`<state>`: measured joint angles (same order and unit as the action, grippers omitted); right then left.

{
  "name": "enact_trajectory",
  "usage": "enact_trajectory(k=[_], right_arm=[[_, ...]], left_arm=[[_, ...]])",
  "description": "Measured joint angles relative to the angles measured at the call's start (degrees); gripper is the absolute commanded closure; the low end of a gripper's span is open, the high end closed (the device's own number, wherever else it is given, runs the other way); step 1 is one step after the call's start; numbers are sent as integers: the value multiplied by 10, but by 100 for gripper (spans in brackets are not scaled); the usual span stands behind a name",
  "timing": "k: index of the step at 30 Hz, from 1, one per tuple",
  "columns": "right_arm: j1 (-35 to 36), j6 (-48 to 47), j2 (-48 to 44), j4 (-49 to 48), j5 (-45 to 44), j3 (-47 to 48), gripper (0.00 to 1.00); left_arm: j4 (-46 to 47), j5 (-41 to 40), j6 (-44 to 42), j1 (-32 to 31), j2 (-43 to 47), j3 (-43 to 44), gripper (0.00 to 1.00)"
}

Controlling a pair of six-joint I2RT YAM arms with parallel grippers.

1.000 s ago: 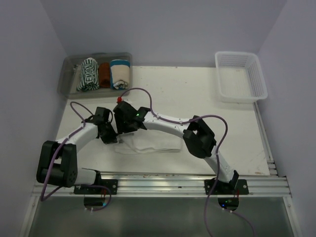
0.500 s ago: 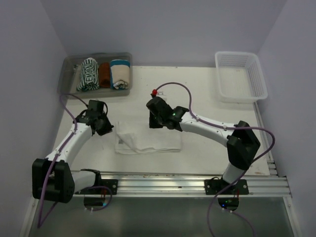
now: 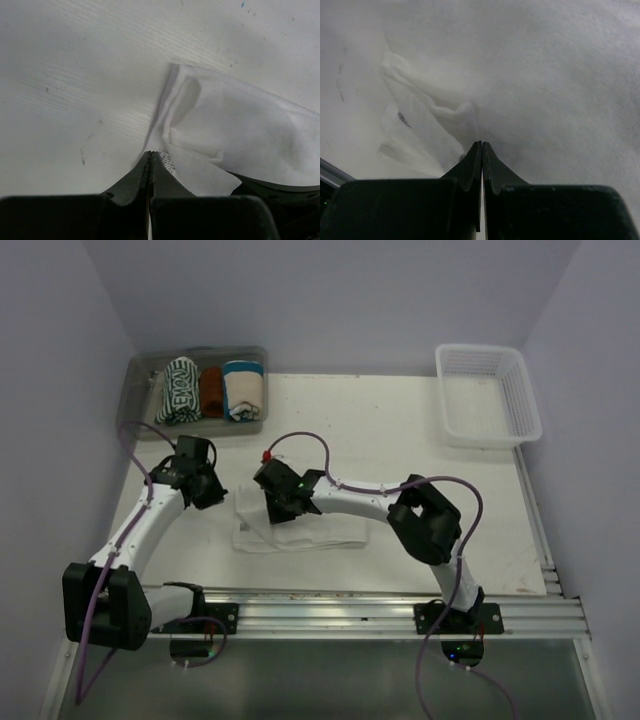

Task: Roll the towels
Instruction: Fold the towel

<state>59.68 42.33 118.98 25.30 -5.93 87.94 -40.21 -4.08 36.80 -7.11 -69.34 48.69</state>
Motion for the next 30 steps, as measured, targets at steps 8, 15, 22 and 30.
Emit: enact_trajectory(k=[8,15,22,30], right_arm=[[53,-14,26,-4,19,86,100],[70,-16,34,-24,46,74,100],[28,-17,-6,-23,9,10,99],[-20,-12,-1,-21,-6,11,100]], left_arm=[[-23,-21,1,0,12,35,100],[-30,-24,16,0,31,36,100],[-31,-18,16,0,28,35,100],[-30,-11,16,0,27,30,100]])
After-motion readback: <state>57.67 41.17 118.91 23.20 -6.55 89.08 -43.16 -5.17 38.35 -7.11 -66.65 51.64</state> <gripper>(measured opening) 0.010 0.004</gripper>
